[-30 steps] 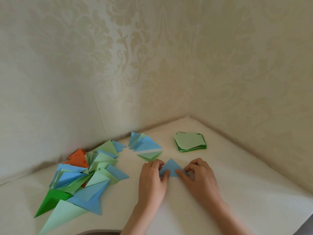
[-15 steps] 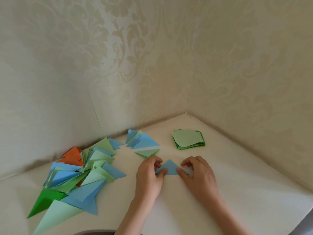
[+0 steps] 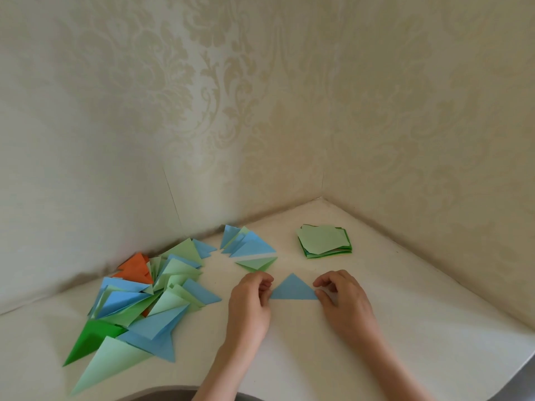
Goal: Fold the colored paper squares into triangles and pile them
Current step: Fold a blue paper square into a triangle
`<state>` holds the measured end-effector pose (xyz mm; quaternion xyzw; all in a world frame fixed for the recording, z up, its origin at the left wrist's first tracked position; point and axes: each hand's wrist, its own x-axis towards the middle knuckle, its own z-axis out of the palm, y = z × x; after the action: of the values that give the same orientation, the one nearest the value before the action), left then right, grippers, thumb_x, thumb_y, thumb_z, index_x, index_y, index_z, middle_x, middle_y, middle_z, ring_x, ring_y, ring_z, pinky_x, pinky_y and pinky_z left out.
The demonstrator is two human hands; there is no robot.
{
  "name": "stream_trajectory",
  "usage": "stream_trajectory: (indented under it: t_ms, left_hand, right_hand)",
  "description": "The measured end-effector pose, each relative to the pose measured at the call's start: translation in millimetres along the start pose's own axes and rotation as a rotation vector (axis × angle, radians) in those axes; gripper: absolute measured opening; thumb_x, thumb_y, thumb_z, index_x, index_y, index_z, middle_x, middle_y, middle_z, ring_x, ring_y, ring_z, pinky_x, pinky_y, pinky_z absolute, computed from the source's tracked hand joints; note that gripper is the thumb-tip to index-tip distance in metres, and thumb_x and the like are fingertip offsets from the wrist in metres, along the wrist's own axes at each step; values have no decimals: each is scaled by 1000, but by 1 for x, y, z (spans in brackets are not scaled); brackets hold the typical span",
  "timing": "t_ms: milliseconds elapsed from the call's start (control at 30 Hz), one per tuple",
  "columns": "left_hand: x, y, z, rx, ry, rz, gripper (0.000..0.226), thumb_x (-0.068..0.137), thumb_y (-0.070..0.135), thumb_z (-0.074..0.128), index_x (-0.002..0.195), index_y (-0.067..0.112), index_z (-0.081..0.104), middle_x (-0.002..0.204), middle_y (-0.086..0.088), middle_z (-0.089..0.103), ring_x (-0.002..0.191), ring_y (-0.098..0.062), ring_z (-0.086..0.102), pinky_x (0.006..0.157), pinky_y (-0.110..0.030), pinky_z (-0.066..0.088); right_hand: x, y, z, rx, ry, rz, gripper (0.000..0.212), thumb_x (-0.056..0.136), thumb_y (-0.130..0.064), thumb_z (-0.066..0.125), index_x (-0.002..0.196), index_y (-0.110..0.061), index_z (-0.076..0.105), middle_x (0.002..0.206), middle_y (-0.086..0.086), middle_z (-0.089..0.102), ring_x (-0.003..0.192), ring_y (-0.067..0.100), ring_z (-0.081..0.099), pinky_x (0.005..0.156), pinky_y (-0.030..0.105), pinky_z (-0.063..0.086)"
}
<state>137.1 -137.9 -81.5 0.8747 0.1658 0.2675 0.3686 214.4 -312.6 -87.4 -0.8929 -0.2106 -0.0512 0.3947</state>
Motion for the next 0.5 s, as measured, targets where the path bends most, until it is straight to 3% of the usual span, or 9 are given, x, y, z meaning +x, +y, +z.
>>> stream_trajectory:
  t_ms: [133,267,367,500]
  left_hand:
    - [-6,15,8,173,-12,63,20,90,19,63,110,15,61,103,1,58,94,-17,52,79,-23,41]
    - [-2,23,10,192,-91,-54,31,89,24,65,117,18,54,109,2,51,103,-17,48,83,-21,37]
    - [5,26,6,106,-146,-146,24,86,21,68,108,20,58,95,7,55,94,-14,53,75,-20,38]
    - [4,24,-1,4,-194,-85,11,82,14,68,83,22,62,71,12,59,65,-5,53,60,-21,39]
  right_hand:
    - [0,-2,1,-17,18,-13,15,83,-14,66,87,-28,63,89,-15,54,87,7,51,74,19,39]
    - [-1,-3,-1,-19,3,-14,17,84,-15,65,90,-31,63,90,-18,54,89,5,51,71,8,35]
    - [-1,-2,-3,-40,-14,-18,21,85,-18,63,98,-34,66,94,-21,55,93,3,51,72,5,33]
    - [-2,-5,-4,-56,-35,-40,16,87,-40,62,101,-37,67,98,-22,55,95,2,50,79,16,38]
